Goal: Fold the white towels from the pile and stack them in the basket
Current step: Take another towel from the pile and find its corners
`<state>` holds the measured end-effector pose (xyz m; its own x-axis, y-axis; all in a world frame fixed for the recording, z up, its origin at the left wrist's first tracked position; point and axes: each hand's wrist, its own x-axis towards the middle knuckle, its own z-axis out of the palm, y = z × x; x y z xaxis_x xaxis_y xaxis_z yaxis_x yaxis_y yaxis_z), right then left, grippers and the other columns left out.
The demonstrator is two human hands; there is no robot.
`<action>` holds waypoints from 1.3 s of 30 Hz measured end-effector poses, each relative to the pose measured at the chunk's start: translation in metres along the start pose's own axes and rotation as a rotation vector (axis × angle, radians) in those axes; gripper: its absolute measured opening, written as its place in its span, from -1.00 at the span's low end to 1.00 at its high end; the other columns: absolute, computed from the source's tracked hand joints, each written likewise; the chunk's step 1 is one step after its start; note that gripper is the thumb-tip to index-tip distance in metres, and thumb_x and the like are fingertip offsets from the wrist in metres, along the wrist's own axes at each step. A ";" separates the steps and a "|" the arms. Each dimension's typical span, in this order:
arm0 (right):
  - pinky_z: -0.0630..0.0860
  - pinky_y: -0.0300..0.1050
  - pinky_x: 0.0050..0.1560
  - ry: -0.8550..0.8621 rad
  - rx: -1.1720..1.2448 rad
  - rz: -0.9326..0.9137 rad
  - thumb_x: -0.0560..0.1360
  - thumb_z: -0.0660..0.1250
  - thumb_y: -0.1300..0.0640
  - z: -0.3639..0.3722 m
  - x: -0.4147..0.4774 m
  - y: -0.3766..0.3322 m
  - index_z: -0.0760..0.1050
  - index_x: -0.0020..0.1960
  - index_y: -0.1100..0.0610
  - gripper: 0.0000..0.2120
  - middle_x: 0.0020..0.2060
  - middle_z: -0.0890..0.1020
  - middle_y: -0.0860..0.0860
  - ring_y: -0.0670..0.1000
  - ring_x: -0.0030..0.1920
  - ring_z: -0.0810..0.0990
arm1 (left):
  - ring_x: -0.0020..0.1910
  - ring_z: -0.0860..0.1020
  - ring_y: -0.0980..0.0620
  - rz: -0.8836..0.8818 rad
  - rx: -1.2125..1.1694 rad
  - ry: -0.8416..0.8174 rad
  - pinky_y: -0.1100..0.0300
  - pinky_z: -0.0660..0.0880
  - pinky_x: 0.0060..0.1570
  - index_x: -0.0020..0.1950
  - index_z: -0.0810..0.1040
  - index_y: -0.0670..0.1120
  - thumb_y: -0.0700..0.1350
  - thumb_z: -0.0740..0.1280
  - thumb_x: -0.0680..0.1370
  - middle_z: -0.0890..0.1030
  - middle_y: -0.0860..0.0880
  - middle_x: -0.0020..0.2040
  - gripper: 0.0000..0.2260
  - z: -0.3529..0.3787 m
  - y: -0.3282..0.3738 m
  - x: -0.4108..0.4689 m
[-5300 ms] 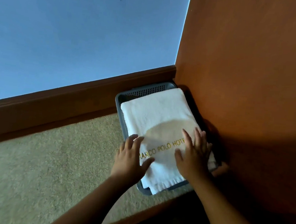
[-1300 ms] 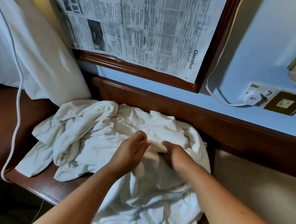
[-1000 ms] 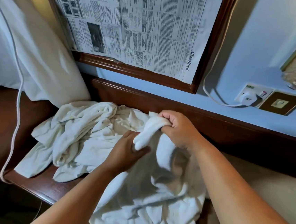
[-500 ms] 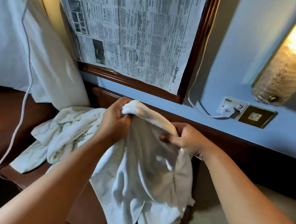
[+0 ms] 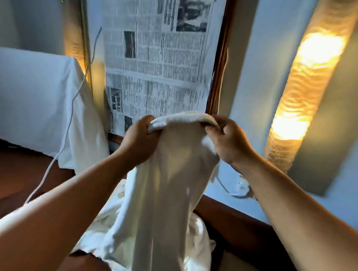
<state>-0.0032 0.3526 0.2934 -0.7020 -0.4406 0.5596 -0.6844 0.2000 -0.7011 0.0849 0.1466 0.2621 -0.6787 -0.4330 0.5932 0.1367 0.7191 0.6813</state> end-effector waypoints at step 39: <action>0.24 -0.11 -0.35 0.561 -0.909 0.265 0.53 0.38 0.01 -0.412 -0.337 -0.227 0.40 -0.25 0.23 -0.66 -0.42 0.38 -0.01 -0.07 -0.40 0.31 | -0.22 0.52 0.13 0.567 -0.746 -0.811 0.13 0.49 -0.15 -0.09 0.64 -0.12 0.06 0.35 0.44 0.61 0.04 -0.20 -0.74 0.120 0.428 -0.190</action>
<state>0.3076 0.8161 0.4456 -0.6801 0.1259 0.7222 -0.2272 0.9005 -0.3708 0.1857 0.6018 0.3898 -0.6037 0.4911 0.6280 0.7537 0.0950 0.6503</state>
